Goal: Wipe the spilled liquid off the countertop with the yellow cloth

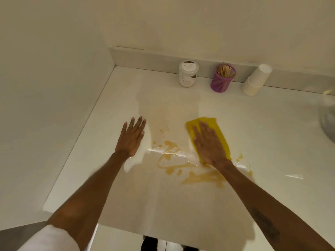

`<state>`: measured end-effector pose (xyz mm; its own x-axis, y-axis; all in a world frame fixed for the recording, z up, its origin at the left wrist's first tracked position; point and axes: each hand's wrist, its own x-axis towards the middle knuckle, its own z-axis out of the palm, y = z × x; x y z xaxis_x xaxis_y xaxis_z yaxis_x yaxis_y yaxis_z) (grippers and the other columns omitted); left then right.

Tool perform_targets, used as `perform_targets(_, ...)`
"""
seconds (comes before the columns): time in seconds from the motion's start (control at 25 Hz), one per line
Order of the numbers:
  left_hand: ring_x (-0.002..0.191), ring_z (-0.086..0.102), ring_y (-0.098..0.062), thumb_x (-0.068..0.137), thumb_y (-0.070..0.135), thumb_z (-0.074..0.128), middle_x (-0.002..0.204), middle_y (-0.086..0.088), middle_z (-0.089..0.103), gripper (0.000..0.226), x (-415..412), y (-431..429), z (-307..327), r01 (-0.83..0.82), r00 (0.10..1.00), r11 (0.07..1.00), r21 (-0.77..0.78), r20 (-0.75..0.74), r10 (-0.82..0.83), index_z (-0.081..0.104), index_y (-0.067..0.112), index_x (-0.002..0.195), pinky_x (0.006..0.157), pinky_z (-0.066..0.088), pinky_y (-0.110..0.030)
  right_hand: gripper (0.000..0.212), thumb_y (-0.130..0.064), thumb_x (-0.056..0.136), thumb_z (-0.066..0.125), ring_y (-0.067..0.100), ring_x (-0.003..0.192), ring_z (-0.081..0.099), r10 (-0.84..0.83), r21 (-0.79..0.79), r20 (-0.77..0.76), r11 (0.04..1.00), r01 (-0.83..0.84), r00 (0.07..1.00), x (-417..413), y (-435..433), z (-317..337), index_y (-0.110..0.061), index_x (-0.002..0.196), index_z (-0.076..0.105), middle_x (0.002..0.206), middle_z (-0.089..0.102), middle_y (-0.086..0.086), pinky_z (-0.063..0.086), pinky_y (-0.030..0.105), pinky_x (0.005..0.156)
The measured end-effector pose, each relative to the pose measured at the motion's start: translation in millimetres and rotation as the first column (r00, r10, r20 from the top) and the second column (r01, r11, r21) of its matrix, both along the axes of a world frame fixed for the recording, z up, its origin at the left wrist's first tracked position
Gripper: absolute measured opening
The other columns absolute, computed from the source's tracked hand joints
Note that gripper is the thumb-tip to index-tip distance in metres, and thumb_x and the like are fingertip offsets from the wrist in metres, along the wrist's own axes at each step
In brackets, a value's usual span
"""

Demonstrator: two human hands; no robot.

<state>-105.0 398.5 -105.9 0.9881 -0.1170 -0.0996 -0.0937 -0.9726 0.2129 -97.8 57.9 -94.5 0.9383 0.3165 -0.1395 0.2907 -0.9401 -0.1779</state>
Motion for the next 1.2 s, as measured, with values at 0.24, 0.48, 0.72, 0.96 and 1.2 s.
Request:
perform_targets(0.24,0.158,-0.004,-0.020,0.109,0.037,0.010,0.169,0.009,-0.001,0.054,3,5,-15,0.026,0.997,0.999,0.028,0.067,-0.028,0.004,0.028,0.162,0.129,0.001,-0.047,0.058,-0.034,0.108,0.020,0.033,0.157,-0.005,-0.341,0.037,0.006,0.940,0.340,0.940,74,57,-1,-0.017,0.161,0.003,0.170,-0.002,0.007,0.000,0.050,0.127)
perform_targets(0.48,0.158,-0.002,-0.023,0.110,0.031,0.015,0.170,0.005,0.007,0.054,-4,2,-10,0.004,0.998,1.000,0.025,0.063,-0.005,0.009,0.019,0.162,0.129,-0.001,-0.046,0.056,-0.035,0.108,0.026,0.031,0.157,0.008,-0.027,0.085,0.031,0.996,0.025,0.999,-48,143,1,-0.020,0.161,0.017,0.169,0.014,0.003,0.008,0.050,0.127)
perform_targets(0.72,0.158,-0.002,-0.021,0.109,0.034,0.011,0.171,0.005,0.004,0.054,-3,5,-10,0.007,0.998,1.000,-0.001,0.056,-0.007,0.008,0.021,0.162,0.129,0.001,-0.047,0.057,-0.035,0.108,0.024,0.030,0.157,0.005,-0.275,0.047,0.042,0.961,0.273,0.960,-38,67,-4,-0.019,0.161,0.015,0.170,0.011,0.002,0.007,0.051,0.127)
perform_targets(0.96,0.159,0.002,-0.023,0.110,0.032,0.015,0.170,0.003,0.010,0.054,-1,6,-11,0.024,0.999,1.000,-0.018,0.047,-0.023,0.014,0.018,0.161,0.129,0.001,-0.047,0.057,-0.031,0.107,0.030,0.033,0.157,0.007,-0.064,0.099,0.061,0.993,0.058,0.996,-58,179,-5,-0.016,0.161,0.018,0.169,0.016,0.007,0.009,0.053,0.127)
perform_targets(1.2,0.159,0.003,-0.024,0.110,0.030,0.015,0.171,0.001,0.009,0.054,-4,6,-8,0.027,0.998,0.999,-0.028,0.049,-0.025,0.012,0.016,0.162,0.129,0.000,-0.047,0.056,-0.035,0.106,0.029,0.026,0.157,0.013,-0.055,0.065,0.119,0.997,0.047,0.991,-141,89,-13,-0.022,0.160,0.024,0.168,0.023,-0.001,0.012,0.050,0.127)
